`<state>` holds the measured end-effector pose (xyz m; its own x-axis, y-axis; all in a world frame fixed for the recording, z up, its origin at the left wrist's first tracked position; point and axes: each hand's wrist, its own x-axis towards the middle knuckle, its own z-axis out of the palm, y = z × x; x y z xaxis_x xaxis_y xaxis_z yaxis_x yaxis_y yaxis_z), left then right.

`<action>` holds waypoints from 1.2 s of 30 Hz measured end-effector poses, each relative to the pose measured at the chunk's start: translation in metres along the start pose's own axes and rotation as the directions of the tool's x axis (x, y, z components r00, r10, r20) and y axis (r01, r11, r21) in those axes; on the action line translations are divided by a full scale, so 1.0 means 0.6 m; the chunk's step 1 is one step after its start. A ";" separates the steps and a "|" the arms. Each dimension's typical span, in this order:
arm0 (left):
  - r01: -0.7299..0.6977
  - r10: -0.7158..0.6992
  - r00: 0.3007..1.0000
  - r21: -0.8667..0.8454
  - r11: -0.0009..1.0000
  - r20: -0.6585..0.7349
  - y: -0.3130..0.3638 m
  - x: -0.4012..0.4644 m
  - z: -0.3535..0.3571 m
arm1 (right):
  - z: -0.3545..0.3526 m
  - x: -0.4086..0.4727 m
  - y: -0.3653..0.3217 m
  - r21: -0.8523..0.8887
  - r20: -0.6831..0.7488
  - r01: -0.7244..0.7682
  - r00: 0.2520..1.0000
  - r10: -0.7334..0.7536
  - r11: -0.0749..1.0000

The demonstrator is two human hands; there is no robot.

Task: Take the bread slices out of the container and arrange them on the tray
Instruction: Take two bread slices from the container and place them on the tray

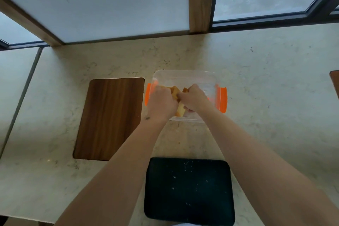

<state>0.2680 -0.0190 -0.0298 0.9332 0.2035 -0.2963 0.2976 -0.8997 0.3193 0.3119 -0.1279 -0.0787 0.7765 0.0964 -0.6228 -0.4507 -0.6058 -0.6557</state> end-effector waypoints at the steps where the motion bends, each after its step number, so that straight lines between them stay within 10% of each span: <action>1: -0.010 0.010 1.000 0.007 1.000 -0.014 0.004 -0.001 0.001 | -0.004 -0.002 0.002 -0.019 0.003 -0.011 1.000 0.011 1.000; 20: -0.076 0.069 0.990 -0.050 0.996 -0.119 0.017 -0.024 -0.036 | -0.084 -0.088 -0.014 0.164 0.019 -0.003 1.000 0.000 0.986; 26: -0.060 -0.024 0.977 -0.379 0.924 -0.214 -0.026 -0.110 -0.096 | -0.134 -0.213 0.046 0.604 0.039 0.110 0.985 -0.167 0.789; 29: 0.060 -0.151 0.985 -0.642 0.765 -0.088 -0.066 -0.183 -0.082 | -0.113 -0.270 0.125 0.754 0.186 -0.018 0.965 -0.187 0.657; 33: 0.377 -0.138 0.925 -0.897 0.229 0.354 -0.144 -0.286 -0.013 | -0.060 -0.333 0.233 0.813 0.294 -0.183 0.948 -0.119 0.552; 36: 0.520 -0.124 0.854 -0.835 0.182 0.505 -0.199 -0.347 0.060 | -0.023 -0.364 0.292 0.823 0.298 -0.231 0.953 -0.049 0.519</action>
<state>0.0306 0.0320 -0.0388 0.6586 0.0905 -0.7470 0.7073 0.2643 0.6556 0.0693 -0.2658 -0.0514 0.6307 0.3568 -0.6891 -0.7757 0.3134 -0.5478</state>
